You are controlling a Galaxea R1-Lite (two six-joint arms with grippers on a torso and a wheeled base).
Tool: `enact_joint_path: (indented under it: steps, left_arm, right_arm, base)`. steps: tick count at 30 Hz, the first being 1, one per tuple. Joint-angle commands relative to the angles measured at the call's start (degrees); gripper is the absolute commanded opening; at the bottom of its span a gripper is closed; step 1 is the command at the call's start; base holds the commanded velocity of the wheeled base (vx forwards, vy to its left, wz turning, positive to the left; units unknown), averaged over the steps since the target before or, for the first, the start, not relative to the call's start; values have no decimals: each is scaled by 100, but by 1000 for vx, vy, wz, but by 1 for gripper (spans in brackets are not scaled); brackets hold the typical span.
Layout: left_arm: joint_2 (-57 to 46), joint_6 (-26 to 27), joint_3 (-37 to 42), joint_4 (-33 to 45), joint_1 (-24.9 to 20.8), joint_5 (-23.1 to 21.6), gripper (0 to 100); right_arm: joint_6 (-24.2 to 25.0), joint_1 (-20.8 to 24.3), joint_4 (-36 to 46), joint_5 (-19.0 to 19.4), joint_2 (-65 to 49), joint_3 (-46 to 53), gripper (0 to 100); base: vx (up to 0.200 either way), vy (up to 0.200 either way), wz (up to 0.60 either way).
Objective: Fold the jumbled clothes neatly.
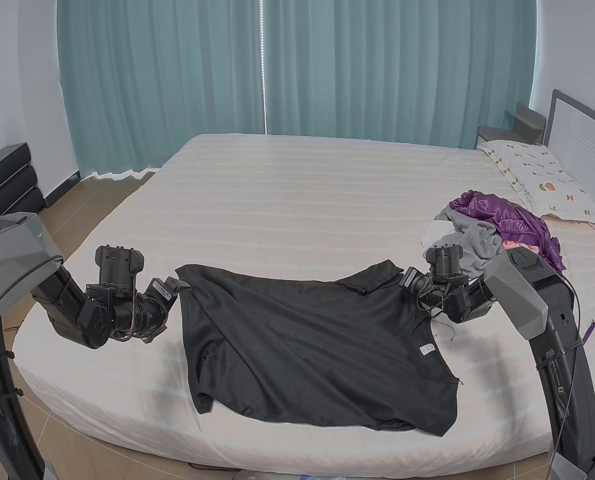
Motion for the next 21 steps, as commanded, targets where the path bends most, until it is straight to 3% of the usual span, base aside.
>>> enact_joint_path:
  steps: [1,15,21]
  left_arm:
    - [31,-3,121,-1,-19,-4,100]
    - [22,-3,271,-10,-151,-4,100]
    - [22,-3,279,-10,-177,-4,100]
  right_arm:
    - [27,-114,-14,-26,-11,-171,0]
    - [185,-668,-75,-395,156,-1006,0]
    - [176,-800,-40,-765,411,-1560,0]
  base:
    - [0,0,0]
    - [0,0,0]
    - [0,0,0]
